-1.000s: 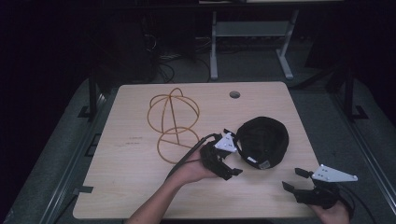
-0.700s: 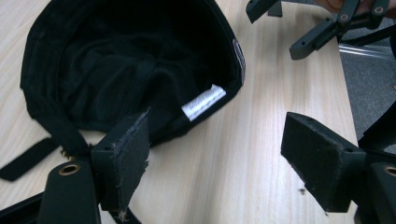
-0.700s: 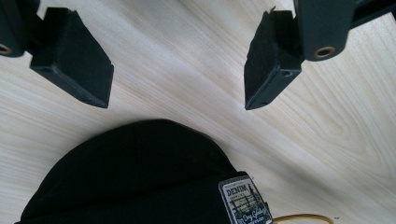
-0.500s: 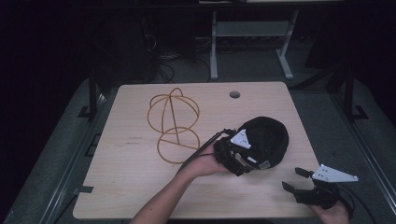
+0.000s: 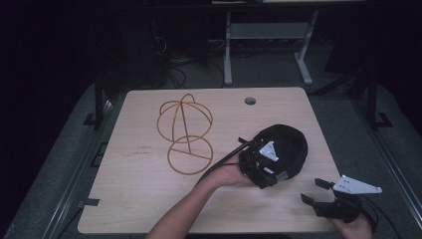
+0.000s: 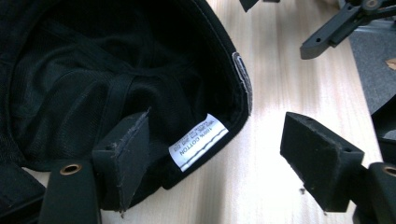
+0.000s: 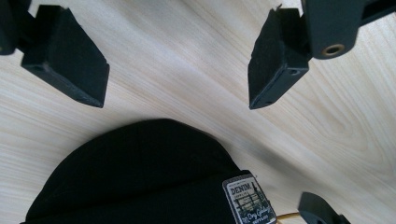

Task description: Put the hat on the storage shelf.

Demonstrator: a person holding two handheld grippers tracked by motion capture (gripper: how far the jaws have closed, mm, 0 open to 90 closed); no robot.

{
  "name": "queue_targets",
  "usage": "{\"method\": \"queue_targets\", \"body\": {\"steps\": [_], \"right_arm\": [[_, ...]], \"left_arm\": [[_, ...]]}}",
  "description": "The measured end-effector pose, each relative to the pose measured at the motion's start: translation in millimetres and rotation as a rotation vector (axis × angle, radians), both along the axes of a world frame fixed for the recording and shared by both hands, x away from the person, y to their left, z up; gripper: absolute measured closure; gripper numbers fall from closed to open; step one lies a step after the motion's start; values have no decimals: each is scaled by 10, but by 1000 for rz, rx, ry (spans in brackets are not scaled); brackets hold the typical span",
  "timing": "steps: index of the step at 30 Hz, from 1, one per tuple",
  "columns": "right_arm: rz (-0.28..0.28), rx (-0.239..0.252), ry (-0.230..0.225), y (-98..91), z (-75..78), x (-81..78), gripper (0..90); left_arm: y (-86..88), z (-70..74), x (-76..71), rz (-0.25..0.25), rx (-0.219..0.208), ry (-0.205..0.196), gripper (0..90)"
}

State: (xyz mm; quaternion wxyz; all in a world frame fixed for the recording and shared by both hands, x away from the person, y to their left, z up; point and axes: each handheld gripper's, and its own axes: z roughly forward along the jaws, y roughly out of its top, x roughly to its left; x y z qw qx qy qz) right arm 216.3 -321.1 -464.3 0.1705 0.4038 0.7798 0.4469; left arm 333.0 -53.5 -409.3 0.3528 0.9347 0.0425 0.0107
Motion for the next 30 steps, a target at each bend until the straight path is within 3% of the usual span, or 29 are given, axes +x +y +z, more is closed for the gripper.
{"method": "queue_targets", "body": {"steps": [4, 6, 9, 10, 30], "right_arm": [[-2, 5, 2, -6, -2, -8, 203], [-4, 8, 5, -9, -3, -6, 203], [-2, 7, 9, -7, -6, 3, 203], [1, 6, 11, -1, -7, 3, 203], [-21, 31, -11, -31, 5, -5, 234]], "left_arm": [[-65, -87, 28, -13, 50, -12, 282], [-74, -126, 41, -15, 62, 1, 315], [-77, -148, 40, -20, 74, -14, 351], [-80, -161, 41, -17, 78, -25, 405], [-63, -157, 25, -44, 76, -43, 727]]}}
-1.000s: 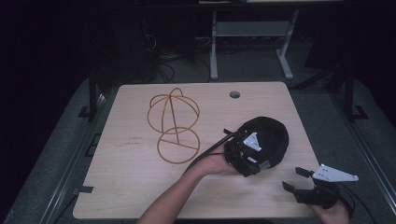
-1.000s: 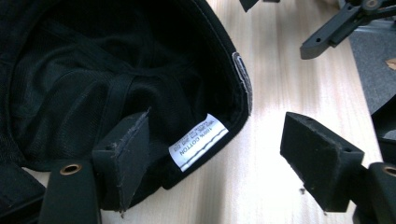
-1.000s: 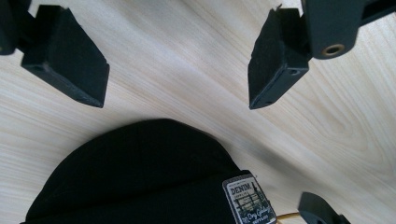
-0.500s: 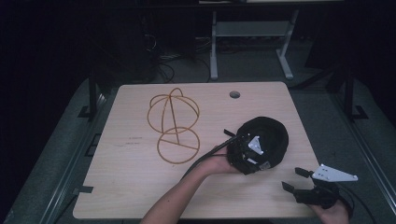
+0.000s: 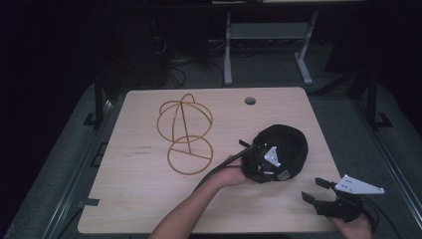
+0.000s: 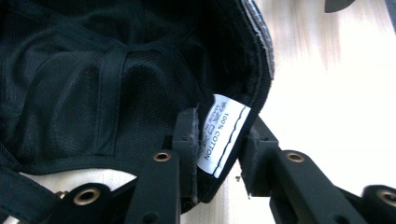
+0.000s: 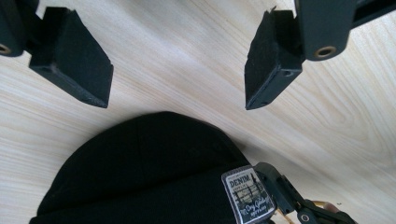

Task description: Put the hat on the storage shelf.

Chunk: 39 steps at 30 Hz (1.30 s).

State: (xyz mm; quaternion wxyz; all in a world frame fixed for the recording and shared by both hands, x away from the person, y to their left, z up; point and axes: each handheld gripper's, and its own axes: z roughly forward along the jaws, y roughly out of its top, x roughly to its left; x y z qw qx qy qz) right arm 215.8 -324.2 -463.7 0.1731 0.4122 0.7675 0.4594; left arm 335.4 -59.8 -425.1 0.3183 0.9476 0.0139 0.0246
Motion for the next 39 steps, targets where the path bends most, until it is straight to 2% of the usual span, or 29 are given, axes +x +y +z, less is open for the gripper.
{"method": "queue_targets", "body": {"steps": [4, 5, 6, 8, 11, 15, 16, 17, 20, 21, 22, 25, 28, 30, 33, 39], "right_arm": [[14, 35, 3, -24, -1, 15, 275], [22, 47, 7, -24, 1, 17, 276], [22, 47, 7, -24, 1, 17, 276], [27, 46, -5, -7, 8, 19, 274], [28, 52, -4, 2, 15, 17, 267], [35, 57, -14, 30, 31, 13, 264], [40, 59, -20, 47, 41, 20, 264], [40, 59, -20, 47, 41, 20, 264], [48, 70, -32, 89, 70, 27, 258], [48, 70, -32, 89, 70, 27, 258], [53, 84, -40, 117, 94, 31, 257], [55, 84, -63, 159, 140, 26, 254], [64, 81, -104, 211, 210, 7, 254], [78, 94, -109, 243, 258, 14, 249], [99, 116, -124, 299, 317, 40, 246], [112, 111, -156, 401, 430, 107, 241]], "left_arm": [[31, 48, 3, 6, -24, 9, 764], [56, 99, -1, 8, -44, 10, 773], [56, 99, -1, 8, -44, 10, 778], [92, 191, 0, 11, -79, 17, 785], [111, 258, 1, 12, -99, 18, 794], [166, 396, 9, 17, -155, 26, 800], [206, 452, 14, 24, -186, 38, 801], [206, 452, 14, 24, -186, 38, 802], [326, 588, 32, 40, -255, 66, 803], [326, 588, 32, 40, -255, 66, 803], [368, 628, 38, 47, -274, 70, 803], [482, 736, 49, 55, -318, 88, 804], [566, 806, 38, 53, -332, 88, 804], [593, 827, 35, 50, -339, 88, 804], [700, 913, 8, 48, -383, 111, 806], [790, 1028, -15, 29, -405, 122, 806]]}}
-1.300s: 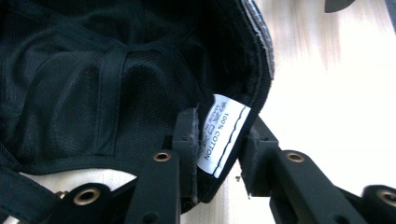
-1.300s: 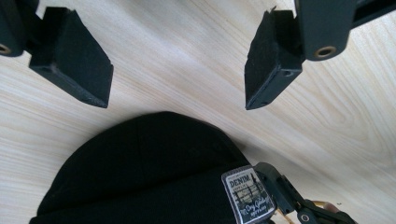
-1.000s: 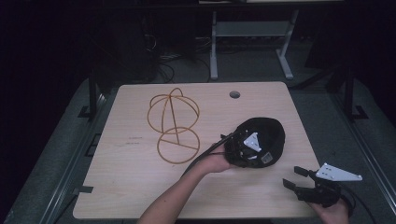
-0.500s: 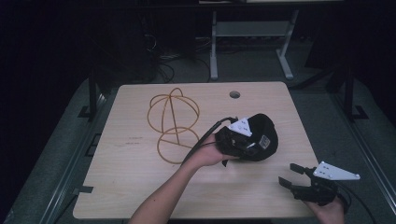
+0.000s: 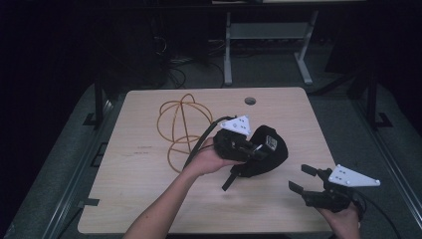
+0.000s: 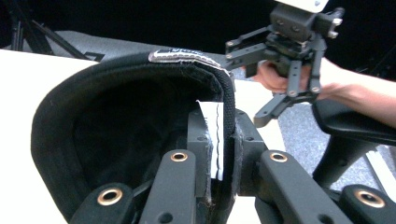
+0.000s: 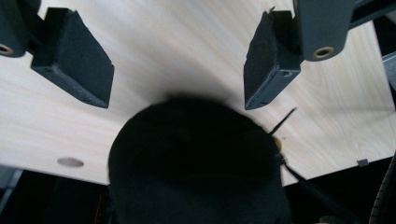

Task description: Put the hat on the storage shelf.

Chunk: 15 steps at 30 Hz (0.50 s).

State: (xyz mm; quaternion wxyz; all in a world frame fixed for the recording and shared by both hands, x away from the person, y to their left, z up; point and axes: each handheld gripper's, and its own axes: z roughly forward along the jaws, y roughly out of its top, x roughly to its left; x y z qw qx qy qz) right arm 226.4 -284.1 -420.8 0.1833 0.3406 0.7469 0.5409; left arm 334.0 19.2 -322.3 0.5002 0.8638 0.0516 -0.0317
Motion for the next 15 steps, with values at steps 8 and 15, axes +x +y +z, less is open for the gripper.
{"method": "queue_targets", "body": {"steps": [8, 15], "right_arm": [[18, 11, -36, 200, 93, 136, 244], [38, 36, -38, 297, 75, 164, 244]], "left_arm": [[77, 109, -77, -38, -47, 16, 806], [37, 118, -122, -69, -45, 19, 806]]}}
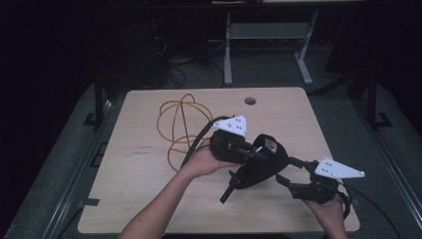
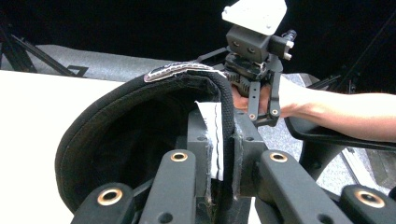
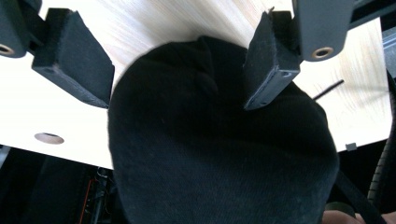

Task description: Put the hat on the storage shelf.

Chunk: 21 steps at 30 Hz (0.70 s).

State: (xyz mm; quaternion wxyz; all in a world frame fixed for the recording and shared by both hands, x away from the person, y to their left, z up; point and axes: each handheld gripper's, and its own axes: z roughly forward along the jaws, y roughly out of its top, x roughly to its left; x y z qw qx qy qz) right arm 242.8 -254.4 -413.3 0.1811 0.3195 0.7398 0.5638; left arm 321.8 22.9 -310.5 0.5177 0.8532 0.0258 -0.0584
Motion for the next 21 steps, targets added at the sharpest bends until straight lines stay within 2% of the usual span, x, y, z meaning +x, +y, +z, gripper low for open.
{"method": "queue_targets", "body": {"steps": [5, 6, 8, 9, 10, 13, 14, 16, 19, 21], "right_arm": [[-23, 6, -3, 29, -6, 3, 262], [-27, 10, -11, 18, -17, 10, 336], [-25, 16, -9, 16, -20, 10, 362], [-19, 26, -2, 14, -25, 12, 426], [7, 21, -4, 16, -31, 8, 583], [28, 10, -13, 24, -28, -1, 748], [28, 10, -13, 24, -28, -1, 748], [26, 17, -9, -11, 0, -2, 811], [17, 12, -1, -41, 28, -3, 817], [15, 9, 8, -55, 59, -3, 818]], "left_arm": [[-62, 25, -28, -27, -1, -1, 806], [-87, 38, -48, -35, -4, -6, 806], [-94, 45, -54, -42, 0, -10, 806], [-102, 47, -63, -43, 0, -14, 806], [-108, 52, -75, -52, 9, -15, 806], [-97, 57, -79, -45, 6, -19, 806], [-97, 57, -79, -45, 6, -19, 805], [-71, 56, -67, -27, 28, -35, 804], [-49, 48, -70, -12, 40, -46, 797], [-16, 33, -72, 12, 58, -68, 776]]}}
